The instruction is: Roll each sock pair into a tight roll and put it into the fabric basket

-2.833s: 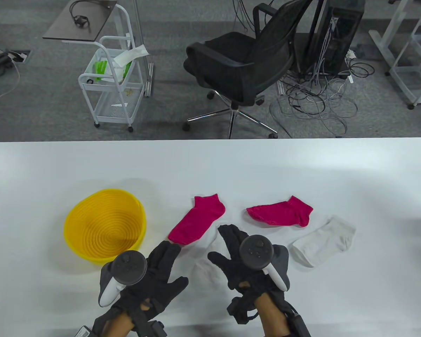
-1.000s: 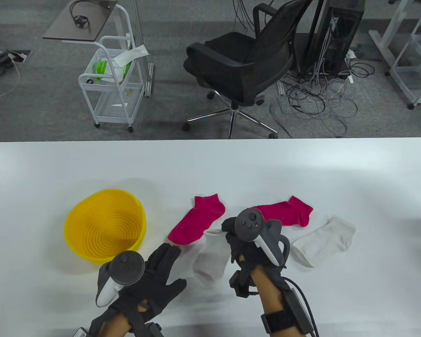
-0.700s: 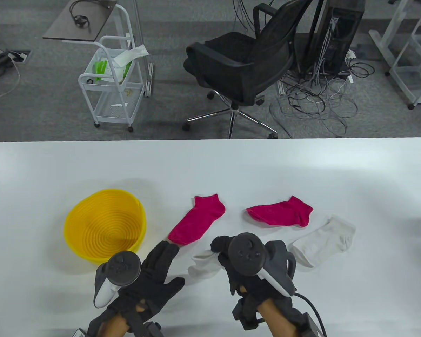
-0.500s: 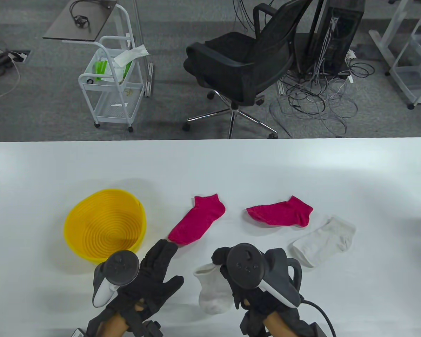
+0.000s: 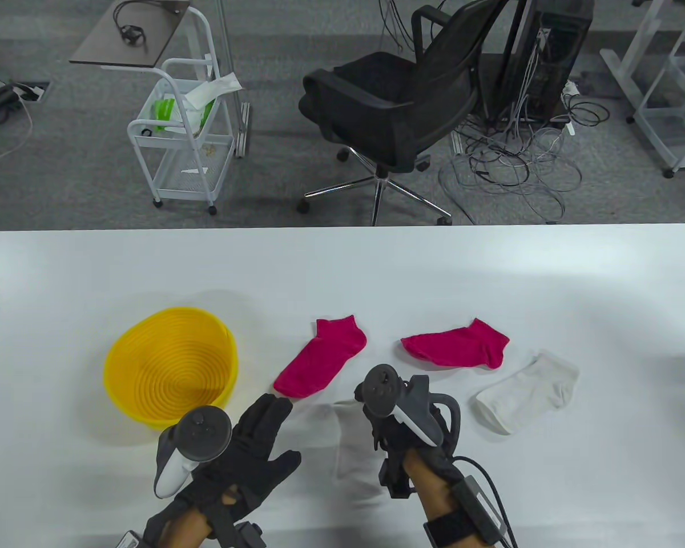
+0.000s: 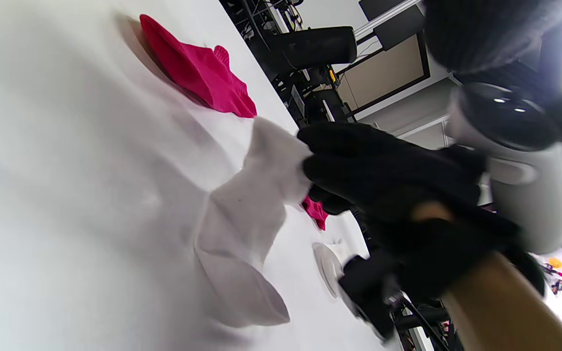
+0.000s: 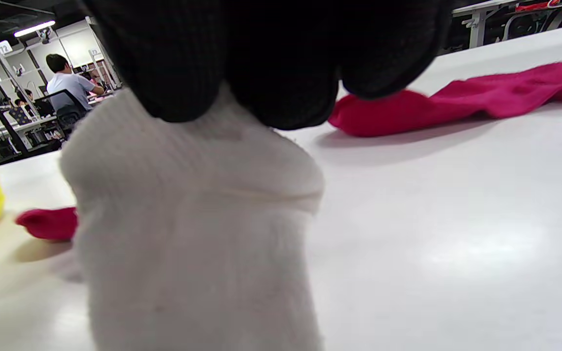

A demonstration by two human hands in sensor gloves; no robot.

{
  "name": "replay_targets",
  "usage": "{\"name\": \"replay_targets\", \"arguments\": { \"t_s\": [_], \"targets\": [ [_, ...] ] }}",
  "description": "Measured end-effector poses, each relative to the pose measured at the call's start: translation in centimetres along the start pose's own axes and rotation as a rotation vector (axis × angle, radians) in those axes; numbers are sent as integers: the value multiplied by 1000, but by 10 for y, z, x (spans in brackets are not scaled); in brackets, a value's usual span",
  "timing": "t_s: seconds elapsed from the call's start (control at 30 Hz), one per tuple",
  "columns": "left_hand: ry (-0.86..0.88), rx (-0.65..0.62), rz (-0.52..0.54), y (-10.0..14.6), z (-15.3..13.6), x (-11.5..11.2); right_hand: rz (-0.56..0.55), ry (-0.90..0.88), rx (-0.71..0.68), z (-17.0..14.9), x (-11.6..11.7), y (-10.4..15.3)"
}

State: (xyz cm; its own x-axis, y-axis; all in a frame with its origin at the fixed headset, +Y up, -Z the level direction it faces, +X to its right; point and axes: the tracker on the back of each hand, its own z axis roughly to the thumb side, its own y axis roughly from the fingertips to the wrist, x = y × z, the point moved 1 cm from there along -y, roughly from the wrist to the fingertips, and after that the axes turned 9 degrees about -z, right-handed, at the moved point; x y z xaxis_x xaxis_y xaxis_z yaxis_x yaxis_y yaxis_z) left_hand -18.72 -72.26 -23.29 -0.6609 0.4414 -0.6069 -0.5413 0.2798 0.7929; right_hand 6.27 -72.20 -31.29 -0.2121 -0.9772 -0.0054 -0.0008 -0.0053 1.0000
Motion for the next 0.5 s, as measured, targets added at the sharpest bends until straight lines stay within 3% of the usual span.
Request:
{"name": "replay_targets", "arguments": {
  "t_s": [0.23,0.5],
  "targets": [
    [-12,1,-24,-1,2,-5,-40,137,25,4,22,-23],
    [-11,1,-32,-2,2,-7,-14,77,25,-10,23,-24]
  ]
}}
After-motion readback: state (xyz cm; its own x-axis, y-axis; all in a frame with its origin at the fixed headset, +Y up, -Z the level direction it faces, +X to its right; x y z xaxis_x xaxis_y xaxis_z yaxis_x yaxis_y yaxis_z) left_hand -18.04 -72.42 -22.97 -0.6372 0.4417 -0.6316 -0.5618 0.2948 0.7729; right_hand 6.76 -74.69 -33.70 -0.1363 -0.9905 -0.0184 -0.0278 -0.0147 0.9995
